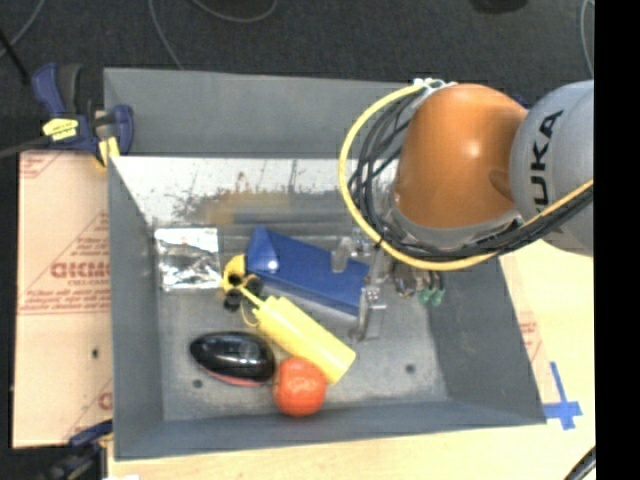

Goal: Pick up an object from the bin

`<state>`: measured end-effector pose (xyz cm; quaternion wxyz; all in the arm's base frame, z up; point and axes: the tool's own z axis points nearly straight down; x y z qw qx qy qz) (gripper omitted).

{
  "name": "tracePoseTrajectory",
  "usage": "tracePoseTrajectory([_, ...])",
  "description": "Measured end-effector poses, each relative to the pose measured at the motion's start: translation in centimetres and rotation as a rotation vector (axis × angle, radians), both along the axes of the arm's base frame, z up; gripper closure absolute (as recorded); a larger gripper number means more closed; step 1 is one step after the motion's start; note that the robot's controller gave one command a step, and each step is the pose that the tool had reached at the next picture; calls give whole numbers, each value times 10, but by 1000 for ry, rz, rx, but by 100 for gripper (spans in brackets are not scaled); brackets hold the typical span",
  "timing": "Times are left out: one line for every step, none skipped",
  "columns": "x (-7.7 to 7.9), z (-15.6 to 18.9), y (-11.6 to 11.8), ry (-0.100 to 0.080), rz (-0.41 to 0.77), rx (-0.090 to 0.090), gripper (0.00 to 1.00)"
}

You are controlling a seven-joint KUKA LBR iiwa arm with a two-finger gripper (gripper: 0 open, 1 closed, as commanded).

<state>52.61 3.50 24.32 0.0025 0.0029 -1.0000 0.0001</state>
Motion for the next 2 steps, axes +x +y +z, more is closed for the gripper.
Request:
tracePoseTrajectory([1, 4, 0, -8, -1, 1, 0])
tracePoseTrajectory([0, -35, 4, -16, -42, 1, 0])
